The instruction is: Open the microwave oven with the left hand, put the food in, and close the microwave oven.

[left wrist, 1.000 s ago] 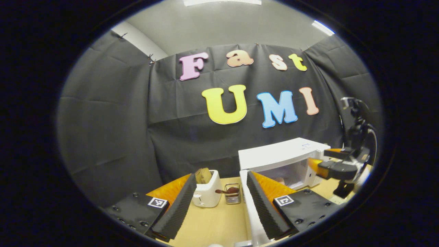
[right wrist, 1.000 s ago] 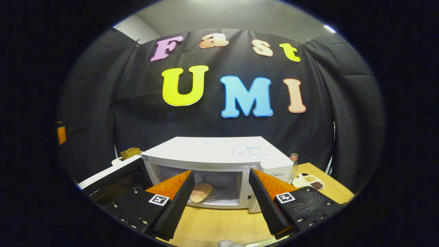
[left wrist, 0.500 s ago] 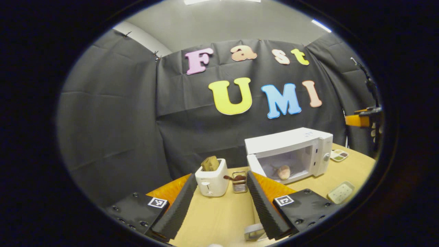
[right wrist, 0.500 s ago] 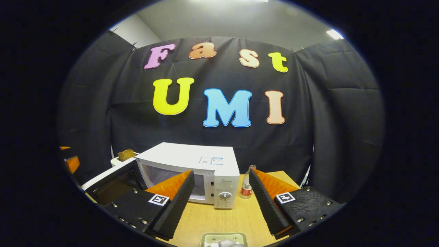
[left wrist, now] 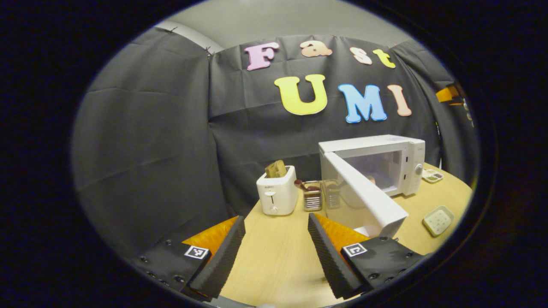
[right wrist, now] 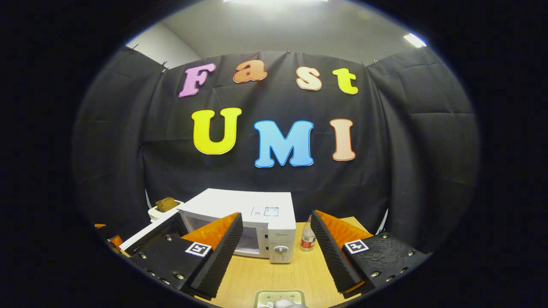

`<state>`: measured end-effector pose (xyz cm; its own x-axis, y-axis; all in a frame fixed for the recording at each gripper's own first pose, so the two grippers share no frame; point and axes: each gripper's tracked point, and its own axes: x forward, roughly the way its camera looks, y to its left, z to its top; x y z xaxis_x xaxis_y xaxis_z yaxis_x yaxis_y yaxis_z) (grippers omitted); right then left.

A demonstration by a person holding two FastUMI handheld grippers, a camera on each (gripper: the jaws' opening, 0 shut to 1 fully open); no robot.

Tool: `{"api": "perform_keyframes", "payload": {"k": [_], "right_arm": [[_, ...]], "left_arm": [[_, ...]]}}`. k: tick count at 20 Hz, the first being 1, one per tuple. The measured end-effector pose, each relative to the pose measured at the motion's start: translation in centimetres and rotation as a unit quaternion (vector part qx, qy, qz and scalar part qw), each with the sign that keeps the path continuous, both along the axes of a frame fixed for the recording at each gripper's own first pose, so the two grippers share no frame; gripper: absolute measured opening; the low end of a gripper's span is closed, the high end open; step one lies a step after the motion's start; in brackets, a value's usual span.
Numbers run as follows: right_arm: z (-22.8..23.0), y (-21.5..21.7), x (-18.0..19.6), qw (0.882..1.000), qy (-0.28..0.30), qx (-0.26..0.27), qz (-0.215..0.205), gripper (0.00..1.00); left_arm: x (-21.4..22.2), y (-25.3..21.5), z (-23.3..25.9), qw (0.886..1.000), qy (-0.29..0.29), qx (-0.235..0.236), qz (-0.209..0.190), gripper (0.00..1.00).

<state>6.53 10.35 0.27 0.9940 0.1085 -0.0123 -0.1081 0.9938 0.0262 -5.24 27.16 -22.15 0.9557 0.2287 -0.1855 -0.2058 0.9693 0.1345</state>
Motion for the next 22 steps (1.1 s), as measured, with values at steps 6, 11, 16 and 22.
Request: {"api": "perform_keyframes", "payload": {"k": [6,11,16,22], "right_arm": [[0.8,2.3,-0.8,0.999,-0.016,-0.030,0.025,0.97],[1.1,1.7,-0.8,0.999,-0.015,-0.019,0.025,0.97],[0.1,-1.2,-0.9,1.000,0.006,-0.025,0.004,0.97],[0.5,-5.3,-1.7,0.999,0.004,-0.027,-0.031,0.97]], "left_arm": [[-0.7,-2.5,-2.1,0.999,0.022,0.008,-0.021,0.94],[0.0,-7.4,-3.0,0.998,0.029,-0.022,-0.058,0.94],[1.2,-14.4,-3.6,0.992,0.026,-0.016,-0.121,0.94],[3.0,-21.9,-3.8,0.983,0.022,-0.029,-0.182,0.95]]}}
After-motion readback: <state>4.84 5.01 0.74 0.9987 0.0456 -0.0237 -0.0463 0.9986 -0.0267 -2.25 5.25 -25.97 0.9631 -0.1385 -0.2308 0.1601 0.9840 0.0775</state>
